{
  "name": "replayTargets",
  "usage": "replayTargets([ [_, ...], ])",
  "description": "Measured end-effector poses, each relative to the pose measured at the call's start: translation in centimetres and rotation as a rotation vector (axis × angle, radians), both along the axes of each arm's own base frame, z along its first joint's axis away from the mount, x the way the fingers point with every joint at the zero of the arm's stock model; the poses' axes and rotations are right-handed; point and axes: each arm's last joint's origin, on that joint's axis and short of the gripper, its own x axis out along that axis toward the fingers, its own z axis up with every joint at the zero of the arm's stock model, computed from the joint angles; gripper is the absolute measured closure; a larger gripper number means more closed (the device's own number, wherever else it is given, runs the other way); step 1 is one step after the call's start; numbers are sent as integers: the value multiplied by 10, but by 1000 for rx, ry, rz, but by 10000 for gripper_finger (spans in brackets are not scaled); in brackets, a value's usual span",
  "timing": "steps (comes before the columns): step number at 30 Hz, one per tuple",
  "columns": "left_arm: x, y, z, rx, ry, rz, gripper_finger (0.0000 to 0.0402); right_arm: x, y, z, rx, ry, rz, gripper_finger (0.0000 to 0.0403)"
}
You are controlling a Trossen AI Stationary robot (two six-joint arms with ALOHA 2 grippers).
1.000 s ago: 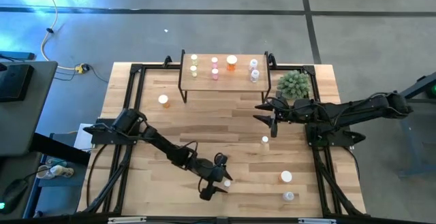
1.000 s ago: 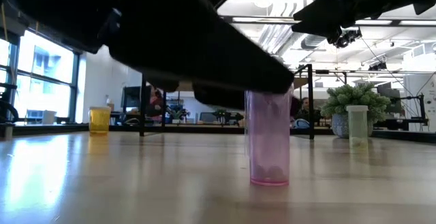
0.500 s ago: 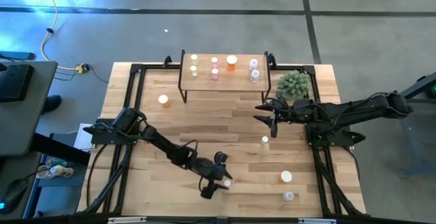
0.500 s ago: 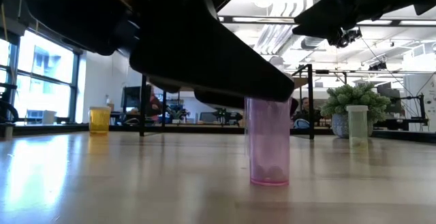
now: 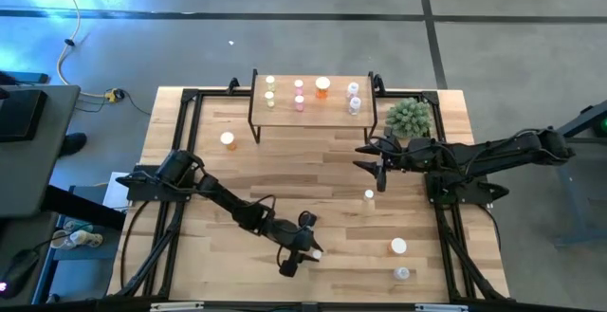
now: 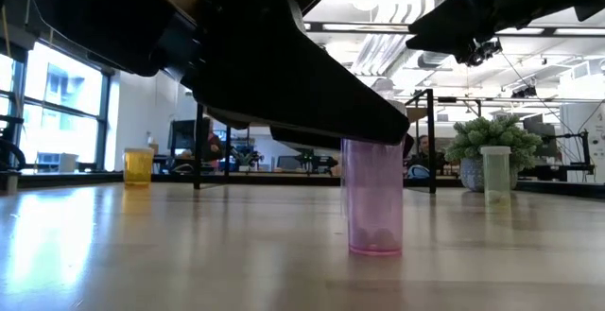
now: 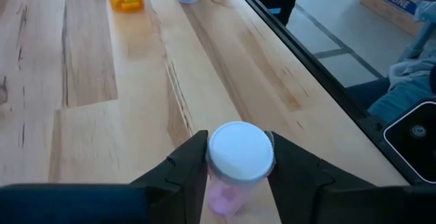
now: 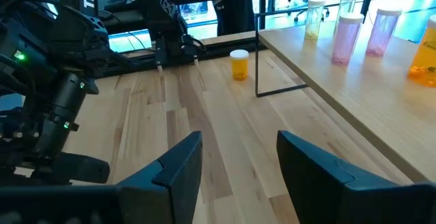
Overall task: Pick and place medicine bottles onto shelf by color
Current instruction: Put the pink pill bottle aligned with the other pink pill bottles on the shelf
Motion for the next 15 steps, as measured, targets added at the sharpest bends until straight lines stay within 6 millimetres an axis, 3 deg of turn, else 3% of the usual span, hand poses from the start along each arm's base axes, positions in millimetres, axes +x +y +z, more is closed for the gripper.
replayTargets([
  [6,0,0,4,0,-10,6,282,0,0,0,0,0,0,222],
  [15,-1,4,30,8,-67,46,283,0,0,-1,0,8,0,222],
])
